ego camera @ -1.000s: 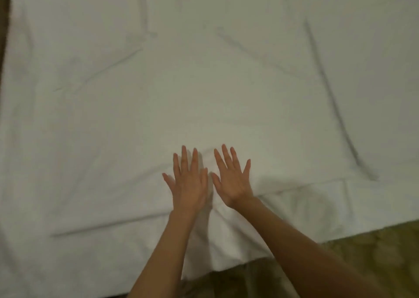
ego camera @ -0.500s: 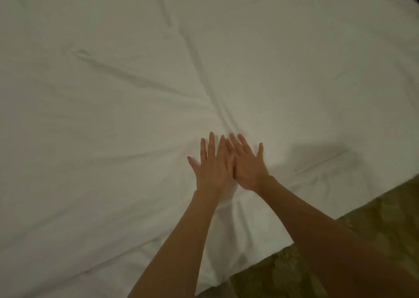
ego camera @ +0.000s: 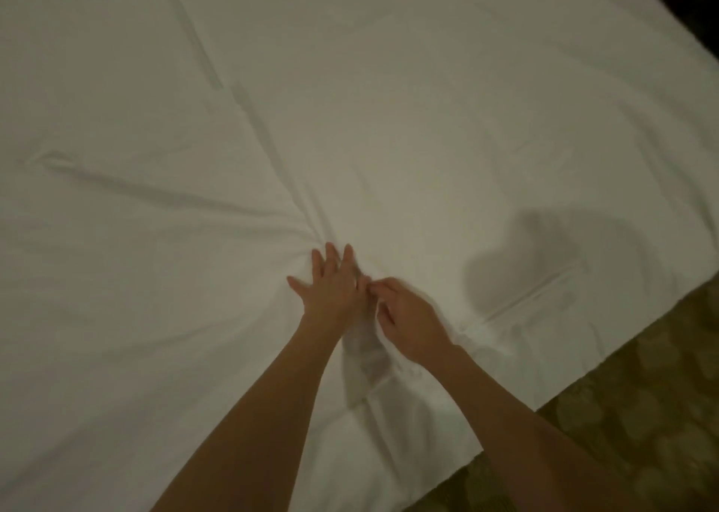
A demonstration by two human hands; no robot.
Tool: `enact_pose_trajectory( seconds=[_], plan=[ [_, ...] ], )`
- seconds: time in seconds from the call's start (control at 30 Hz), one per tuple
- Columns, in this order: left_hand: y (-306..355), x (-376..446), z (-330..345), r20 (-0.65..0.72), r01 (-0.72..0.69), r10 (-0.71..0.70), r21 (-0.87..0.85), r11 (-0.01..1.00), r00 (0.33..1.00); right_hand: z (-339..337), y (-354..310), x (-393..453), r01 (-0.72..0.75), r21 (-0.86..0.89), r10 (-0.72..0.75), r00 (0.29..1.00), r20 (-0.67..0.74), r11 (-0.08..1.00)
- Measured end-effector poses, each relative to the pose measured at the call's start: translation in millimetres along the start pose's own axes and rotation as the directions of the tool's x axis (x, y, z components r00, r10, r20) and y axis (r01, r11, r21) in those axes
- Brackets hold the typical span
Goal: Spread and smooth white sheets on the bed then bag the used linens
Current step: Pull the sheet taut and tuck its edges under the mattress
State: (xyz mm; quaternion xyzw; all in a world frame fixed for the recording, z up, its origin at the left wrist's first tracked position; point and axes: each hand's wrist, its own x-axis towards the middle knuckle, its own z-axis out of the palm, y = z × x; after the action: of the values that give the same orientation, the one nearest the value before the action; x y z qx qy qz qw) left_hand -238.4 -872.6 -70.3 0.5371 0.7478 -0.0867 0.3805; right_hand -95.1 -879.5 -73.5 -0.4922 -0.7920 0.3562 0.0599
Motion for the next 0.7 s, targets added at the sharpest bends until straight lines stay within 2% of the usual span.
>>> enact_pose_trajectory(
  seconds=[0.07,0.17,0.27,0.43,0.57,0.7],
  plan=[
    [1,5,1,-0.035,0.007,-0.005,0.045,0.999,0.999,-16,13,21,-0.02,-0.003,0.02,0.987,-0.158,1.0],
    [1,19,-5,-0.177,0.062,-0.061,0.0,0.998,0.982,-52,37,61,-0.147,0.014,0.143,0.929,-0.343,0.989],
    [8,38,-16,-0.261,0.12,-0.12,-0.013,0.993,0.958,-98,73,109,-0.286,-0.041,0.241,0.87,-0.429,0.957],
    [37,74,-22,-0.31,0.224,-0.261,-0.15,0.963,0.914,-168,114,182,-0.502,0.109,0.513,0.821,-0.252,0.858],
    [53,92,-19,-0.352,0.266,-0.366,-0.302,0.915,0.861,-192,138,218,-0.445,0.029,0.444,0.885,-0.141,0.895],
    [63,98,-14,-0.378,0.283,-0.4,-0.328,0.901,0.835,-203,150,235,-0.369,0.134,0.38,0.922,-0.068,0.92]
  ],
)
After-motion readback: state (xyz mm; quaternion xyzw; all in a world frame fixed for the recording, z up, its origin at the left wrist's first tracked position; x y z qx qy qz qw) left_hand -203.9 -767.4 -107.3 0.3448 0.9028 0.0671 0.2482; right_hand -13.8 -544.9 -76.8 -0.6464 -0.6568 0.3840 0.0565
